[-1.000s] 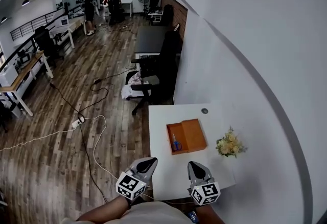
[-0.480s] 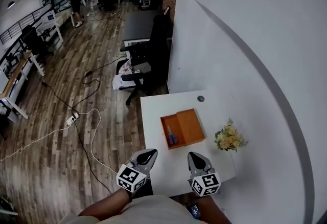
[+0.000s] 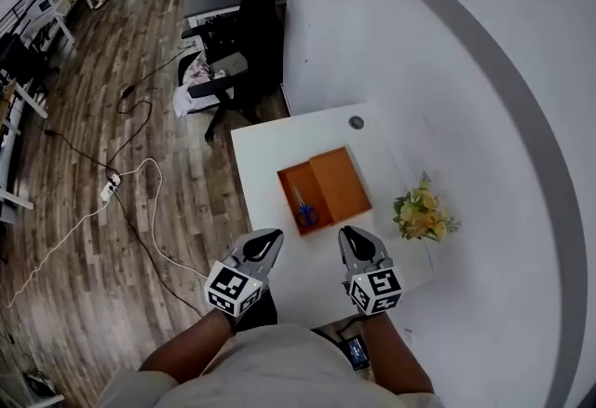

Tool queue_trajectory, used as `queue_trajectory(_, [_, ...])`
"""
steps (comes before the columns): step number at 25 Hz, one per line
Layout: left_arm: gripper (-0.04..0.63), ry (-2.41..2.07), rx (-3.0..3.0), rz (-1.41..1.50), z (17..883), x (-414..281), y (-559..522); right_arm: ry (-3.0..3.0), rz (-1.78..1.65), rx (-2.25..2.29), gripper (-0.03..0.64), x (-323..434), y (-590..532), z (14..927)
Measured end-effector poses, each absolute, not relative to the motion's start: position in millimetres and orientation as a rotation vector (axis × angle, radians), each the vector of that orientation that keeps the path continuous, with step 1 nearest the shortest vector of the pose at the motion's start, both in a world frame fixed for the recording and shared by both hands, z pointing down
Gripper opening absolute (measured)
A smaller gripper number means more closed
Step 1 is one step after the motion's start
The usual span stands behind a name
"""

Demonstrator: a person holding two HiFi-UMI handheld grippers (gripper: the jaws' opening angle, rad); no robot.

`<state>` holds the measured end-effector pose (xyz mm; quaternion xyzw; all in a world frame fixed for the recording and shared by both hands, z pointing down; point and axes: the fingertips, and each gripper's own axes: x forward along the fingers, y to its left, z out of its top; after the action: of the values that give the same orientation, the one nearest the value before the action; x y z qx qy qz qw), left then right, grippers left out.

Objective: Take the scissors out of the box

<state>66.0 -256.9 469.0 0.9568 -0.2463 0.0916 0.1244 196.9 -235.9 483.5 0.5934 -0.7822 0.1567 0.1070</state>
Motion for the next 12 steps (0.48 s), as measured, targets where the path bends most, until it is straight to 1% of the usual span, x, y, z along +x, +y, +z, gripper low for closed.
queue_trajectory(5, [0.003, -0.646, 2.751, 0.311, 495, 75, -286, -2.194, 0.545, 1.693, 0.067, 204, -268, 526])
queue_trajectory(12, [0.003, -0.570, 2.705, 0.369, 534, 82, -318, -2.101, 0.699, 1.591, 0.086, 195, -303, 584])
